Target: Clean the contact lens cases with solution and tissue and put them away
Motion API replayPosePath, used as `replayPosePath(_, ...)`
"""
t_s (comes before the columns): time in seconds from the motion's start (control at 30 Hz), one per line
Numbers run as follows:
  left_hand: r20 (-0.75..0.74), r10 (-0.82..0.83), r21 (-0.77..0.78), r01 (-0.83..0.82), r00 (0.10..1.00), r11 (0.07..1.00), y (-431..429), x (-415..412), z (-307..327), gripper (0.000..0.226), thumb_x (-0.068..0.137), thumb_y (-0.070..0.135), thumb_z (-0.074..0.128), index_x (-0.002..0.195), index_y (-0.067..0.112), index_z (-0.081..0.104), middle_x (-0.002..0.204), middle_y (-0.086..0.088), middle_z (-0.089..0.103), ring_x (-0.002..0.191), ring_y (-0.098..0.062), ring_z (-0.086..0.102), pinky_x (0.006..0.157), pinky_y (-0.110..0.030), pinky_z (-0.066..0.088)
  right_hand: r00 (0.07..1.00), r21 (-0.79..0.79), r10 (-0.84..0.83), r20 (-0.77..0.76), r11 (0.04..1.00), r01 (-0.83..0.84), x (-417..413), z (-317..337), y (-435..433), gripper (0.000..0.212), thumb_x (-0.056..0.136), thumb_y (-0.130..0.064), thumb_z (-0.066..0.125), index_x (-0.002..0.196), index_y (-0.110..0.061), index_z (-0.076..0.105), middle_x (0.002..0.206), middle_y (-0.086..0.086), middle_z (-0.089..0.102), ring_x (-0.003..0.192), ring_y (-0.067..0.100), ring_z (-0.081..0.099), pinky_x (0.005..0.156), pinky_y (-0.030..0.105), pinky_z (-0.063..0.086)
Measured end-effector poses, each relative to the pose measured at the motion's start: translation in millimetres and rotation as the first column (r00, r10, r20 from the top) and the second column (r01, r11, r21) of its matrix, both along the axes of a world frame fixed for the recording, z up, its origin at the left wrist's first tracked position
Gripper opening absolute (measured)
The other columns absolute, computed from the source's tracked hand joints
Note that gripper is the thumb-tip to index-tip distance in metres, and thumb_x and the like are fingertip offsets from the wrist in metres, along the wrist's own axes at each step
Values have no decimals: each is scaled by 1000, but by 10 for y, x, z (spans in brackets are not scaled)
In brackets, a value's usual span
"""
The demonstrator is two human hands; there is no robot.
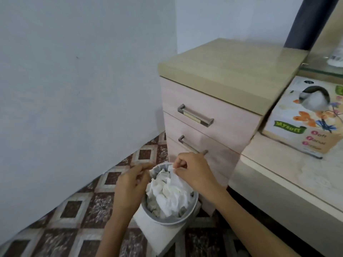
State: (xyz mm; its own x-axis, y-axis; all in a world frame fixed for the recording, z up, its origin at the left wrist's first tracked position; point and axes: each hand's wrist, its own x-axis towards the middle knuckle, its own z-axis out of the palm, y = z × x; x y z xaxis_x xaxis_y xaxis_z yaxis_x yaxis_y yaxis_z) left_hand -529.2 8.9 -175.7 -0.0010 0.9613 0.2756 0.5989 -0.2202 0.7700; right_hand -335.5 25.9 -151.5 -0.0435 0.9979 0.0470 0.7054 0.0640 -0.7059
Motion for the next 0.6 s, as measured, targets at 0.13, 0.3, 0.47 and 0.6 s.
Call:
replayPosePath(0.13, -42, 7, -48, -9, 999, 999, 75, -113, -295, 19, 88, 16, 61, 99, 28, 71, 89, 24, 68, 80, 6, 63, 68, -10, 48, 997, -117, -30, 71, 992, 38, -162, -427, 167, 7, 84, -18, 66, 82, -25, 68, 86, -7, 69, 78, 7, 62, 67, 22, 51)
replayPosePath(0.3, -102, -8, -204, -13, 995, 979, 177, -195, -610, 23, 90, 20, 57, 105, 35, 67, 94, 29, 62, 87, 4, 60, 69, -15, 47, 998, -287, -7, 69, 957, 27, -323, -971, 311, 23, 93, -13, 50, 108, -16, 68, 110, 6, 68, 103, 22, 62, 86, 31, 50)
replayPosePath(0.47, -132, -92, -330, 44, 987, 943, 191, -212, -855, 27, 92, 23, 55, 118, 28, 61, 111, 13, 63, 92, -1, 56, 65, -4, 36, 992, -506, 25, -120, 859, -83, -244, -1229, 304, 52, 93, 4, 35, 139, -18, 47, 147, 6, 41, 125, 23, 48, 87, 28, 45)
replayPosePath(0.6, -132, -129, -392, 68, 983, 918, 174, -226, -963, 28, 92, 24, 56, 118, 34, 59, 100, 4, 64, 82, -6, 57, 64, -14, 41, 992, -513, 26, -125, 854, -87, -131, -1282, 302, 54, 92, 6, 34, 138, -17, 48, 148, 1, 40, 128, 18, 45, 98, 27, 41)
